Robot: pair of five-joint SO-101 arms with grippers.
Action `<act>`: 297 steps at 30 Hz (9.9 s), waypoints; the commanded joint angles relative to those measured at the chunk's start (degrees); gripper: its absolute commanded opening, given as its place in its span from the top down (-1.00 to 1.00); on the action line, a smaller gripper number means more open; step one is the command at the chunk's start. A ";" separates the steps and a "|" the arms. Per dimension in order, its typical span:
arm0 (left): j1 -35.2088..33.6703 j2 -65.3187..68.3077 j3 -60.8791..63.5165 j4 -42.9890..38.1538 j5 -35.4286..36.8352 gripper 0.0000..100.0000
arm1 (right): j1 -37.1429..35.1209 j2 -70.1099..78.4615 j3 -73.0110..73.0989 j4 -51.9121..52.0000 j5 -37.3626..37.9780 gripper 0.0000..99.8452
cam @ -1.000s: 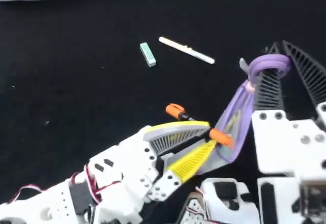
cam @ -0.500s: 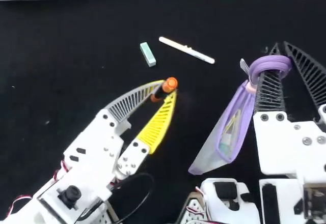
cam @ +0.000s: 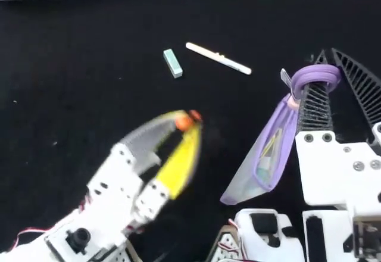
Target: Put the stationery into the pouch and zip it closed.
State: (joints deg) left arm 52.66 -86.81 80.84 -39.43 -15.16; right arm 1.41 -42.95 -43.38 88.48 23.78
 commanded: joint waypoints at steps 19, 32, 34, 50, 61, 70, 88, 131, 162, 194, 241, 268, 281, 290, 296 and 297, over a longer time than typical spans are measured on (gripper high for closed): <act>14.99 7.21 -12.09 0.88 15.47 0.94 | 0.44 -0.40 0.31 -1.41 -0.53 0.98; 15.43 21.80 -16.48 -1.32 15.12 0.94 | 0.44 -0.57 -0.13 -1.14 -0.09 0.98; 14.90 23.30 -15.52 -1.58 15.03 0.94 | 0.44 -0.57 -0.13 -1.14 -0.09 0.98; 10.95 27.96 -4.79 -2.46 15.03 0.94 | 0.44 -0.57 -0.13 -1.14 -0.09 0.98; 3.56 27.60 2.42 7.91 15.47 0.94 | 0.44 -0.48 0.04 -1.32 -0.18 0.98; 1.71 27.43 -2.77 22.07 20.40 0.94 | 0.44 -0.57 0.04 -1.23 -0.09 0.98; 3.03 26.64 -55.69 84.75 20.84 0.52 | 0.44 -0.57 -0.04 -1.23 -0.26 0.98; -47.60 -18.02 -50.24 101.98 20.84 0.52 | -42.02 20.62 -4.62 1.85 -8.53 0.98; -19.21 4.92 -57.19 87.82 6.33 0.51 | -42.20 19.91 -2.77 3.43 -6.15 0.98; -26.51 1.05 -46.99 78.68 3.78 0.67 | -41.93 17.10 -2.42 3.34 -6.07 0.98; -32.13 5.54 -48.66 76.66 3.43 0.57 | -42.20 16.75 -2.42 3.43 -6.07 0.98; -40.48 5.63 -54.02 72.88 3.43 0.94 | -41.93 16.66 -2.77 4.66 -6.07 0.50; -56.13 5.10 -56.66 72.53 3.78 0.94 | -41.93 9.19 -3.21 4.75 -6.07 0.37; -58.95 5.71 -57.10 72.62 3.87 0.94 | -42.29 5.49 -2.77 5.10 -6.24 0.37; -58.95 5.71 -57.10 72.62 6.86 0.94 | -53.01 8.66 1.89 4.75 -6.15 0.33; -58.95 5.71 -57.10 72.62 7.21 0.94 | -55.82 9.63 2.77 4.92 -6.15 0.29</act>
State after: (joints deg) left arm -2.90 -81.89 26.68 33.63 -10.33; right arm -46.33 -31.52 -41.98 92.97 17.01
